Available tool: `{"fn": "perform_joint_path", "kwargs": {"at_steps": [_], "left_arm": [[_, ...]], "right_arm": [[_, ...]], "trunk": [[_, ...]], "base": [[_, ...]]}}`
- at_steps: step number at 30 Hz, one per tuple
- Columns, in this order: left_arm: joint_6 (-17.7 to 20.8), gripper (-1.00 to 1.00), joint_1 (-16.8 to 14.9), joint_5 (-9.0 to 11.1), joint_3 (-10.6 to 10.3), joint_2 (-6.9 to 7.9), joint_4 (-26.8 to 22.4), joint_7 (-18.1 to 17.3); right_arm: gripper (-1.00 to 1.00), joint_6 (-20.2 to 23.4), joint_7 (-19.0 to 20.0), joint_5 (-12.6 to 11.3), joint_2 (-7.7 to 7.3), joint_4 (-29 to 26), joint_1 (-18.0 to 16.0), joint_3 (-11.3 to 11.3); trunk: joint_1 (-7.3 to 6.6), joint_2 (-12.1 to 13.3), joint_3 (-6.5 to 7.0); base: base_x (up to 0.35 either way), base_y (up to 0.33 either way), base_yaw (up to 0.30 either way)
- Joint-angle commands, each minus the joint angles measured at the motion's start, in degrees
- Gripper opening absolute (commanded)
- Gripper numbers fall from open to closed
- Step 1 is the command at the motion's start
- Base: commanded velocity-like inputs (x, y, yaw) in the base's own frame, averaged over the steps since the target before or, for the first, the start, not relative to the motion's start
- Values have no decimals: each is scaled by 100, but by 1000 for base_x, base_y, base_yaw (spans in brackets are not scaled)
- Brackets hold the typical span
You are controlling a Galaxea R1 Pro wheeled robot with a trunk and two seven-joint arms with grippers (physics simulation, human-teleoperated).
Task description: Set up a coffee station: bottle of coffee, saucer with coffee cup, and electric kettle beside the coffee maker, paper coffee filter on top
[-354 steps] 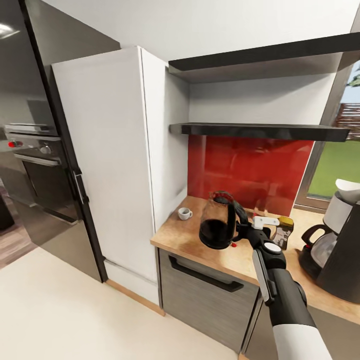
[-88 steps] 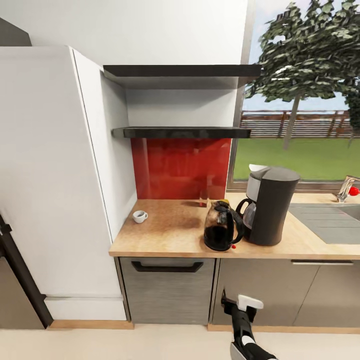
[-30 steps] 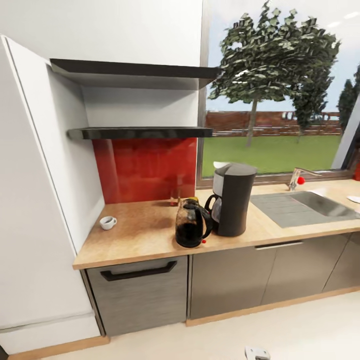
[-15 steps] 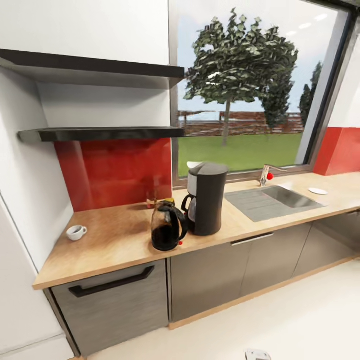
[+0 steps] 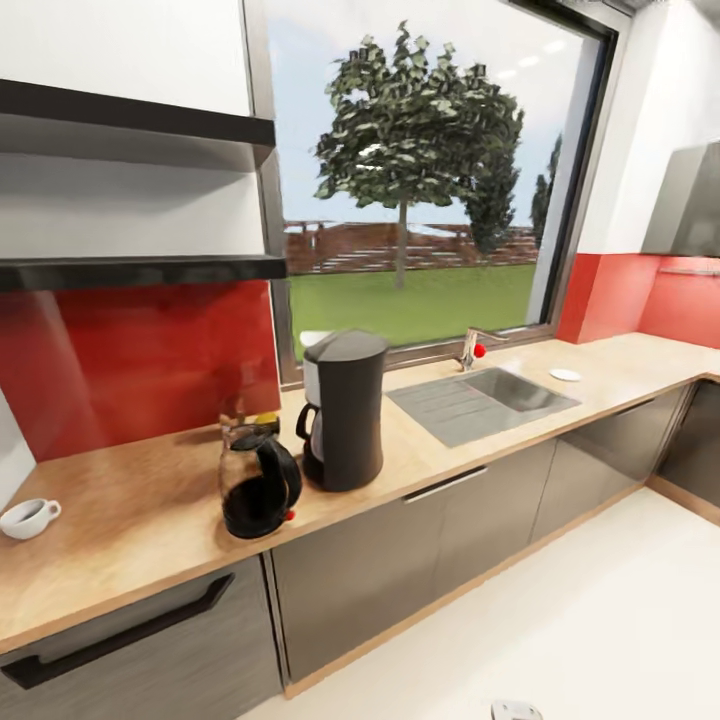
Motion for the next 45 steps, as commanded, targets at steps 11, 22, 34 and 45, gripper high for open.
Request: {"fn": "perform_joint_path", "kwargs": {"at_steps": [11, 22, 34, 45], "left_arm": [[-14, 100, 2, 52, -50, 0, -3, 22], [-14, 100, 2, 60, -50, 0, -3, 22], [-13, 100, 2, 61, -46, 1, -3, 22], [-14, 100, 2, 60, -41, -8, -3, 22]], "right_arm": [[100, 27, -15, -17, 3, -11, 18, -44], [100, 27, -15, -17, 3, -11, 37, -43], [100, 27, -15, -25, 3, -20, 46, -50], [100, 27, -20, -26, 3, -20, 46, -50]], "trunk": [[4, -3, -2], [4, -3, -2], [4, -3, -2], [4, -3, -2]], "base": [[233, -218, -300], [238, -232, -300], [245, -236, -300], [246, -236, -300]]}}
